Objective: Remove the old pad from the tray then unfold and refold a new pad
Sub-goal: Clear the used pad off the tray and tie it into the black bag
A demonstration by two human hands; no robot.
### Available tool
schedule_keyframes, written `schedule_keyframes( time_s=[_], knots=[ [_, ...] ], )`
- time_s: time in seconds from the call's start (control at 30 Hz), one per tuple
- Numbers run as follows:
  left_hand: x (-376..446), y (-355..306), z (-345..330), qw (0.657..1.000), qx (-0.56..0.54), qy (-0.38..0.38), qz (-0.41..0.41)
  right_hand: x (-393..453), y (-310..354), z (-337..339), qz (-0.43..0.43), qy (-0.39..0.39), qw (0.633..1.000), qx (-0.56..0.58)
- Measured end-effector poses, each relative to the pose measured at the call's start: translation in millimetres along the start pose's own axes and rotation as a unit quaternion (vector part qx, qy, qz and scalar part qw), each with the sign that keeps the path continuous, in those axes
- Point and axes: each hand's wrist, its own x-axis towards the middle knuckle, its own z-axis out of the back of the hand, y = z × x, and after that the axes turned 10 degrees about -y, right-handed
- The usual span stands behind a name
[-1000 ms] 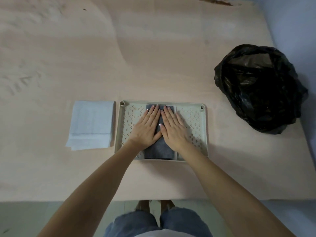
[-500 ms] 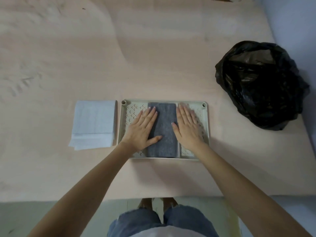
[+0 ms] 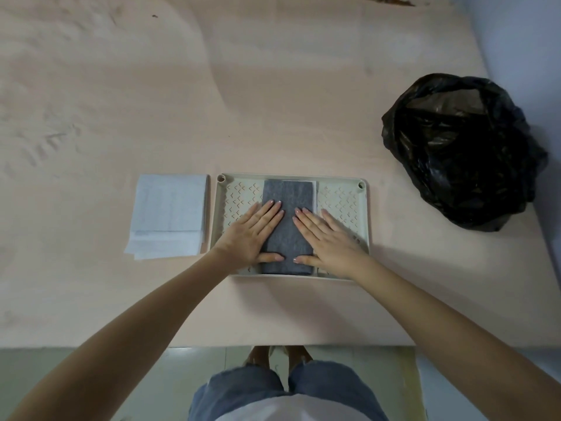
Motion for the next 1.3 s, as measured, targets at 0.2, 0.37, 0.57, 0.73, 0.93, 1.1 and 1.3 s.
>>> schedule_keyframes(
  time_s=[0.2, 0.37, 0.57, 0.73, 0.93, 1.1, 1.3],
  knots=[
    [-27, -9, 6, 0.999, -0.01, -0.034, 0.009, -16, 3, 1, -0.073, -0.015, 0.995, 0.063],
    [-17, -16, 2, 0.998, -0.045, 0.035, 0.03, -11, 7, 1, -0.049, 0.004, 0.997, 0.056],
    [-18, -13, -1, 0.998, -0.014, 0.045, 0.03, -12, 2, -2, -0.037, 0.005, 0.998, 0.044],
    [-21, -3, 17, 0.976, -0.193, 0.046, 0.089, -19, -6, 11, -0.106, -0.036, 0.965, 0.237],
    [-1, 11, 28, 0.83, -0.411, -0.041, 0.375, 11, -17, 35, -0.398, -0.102, 0.762, 0.5],
    [27, 13, 29, 0.8, -0.423, 0.011, 0.425, 34, -16, 36, -0.45, -0.031, 0.74, 0.499],
    [42, 10, 35, 0.742, -0.485, 0.028, 0.462, 41, -8, 37, -0.477, -0.014, 0.717, 0.509]
  ],
)
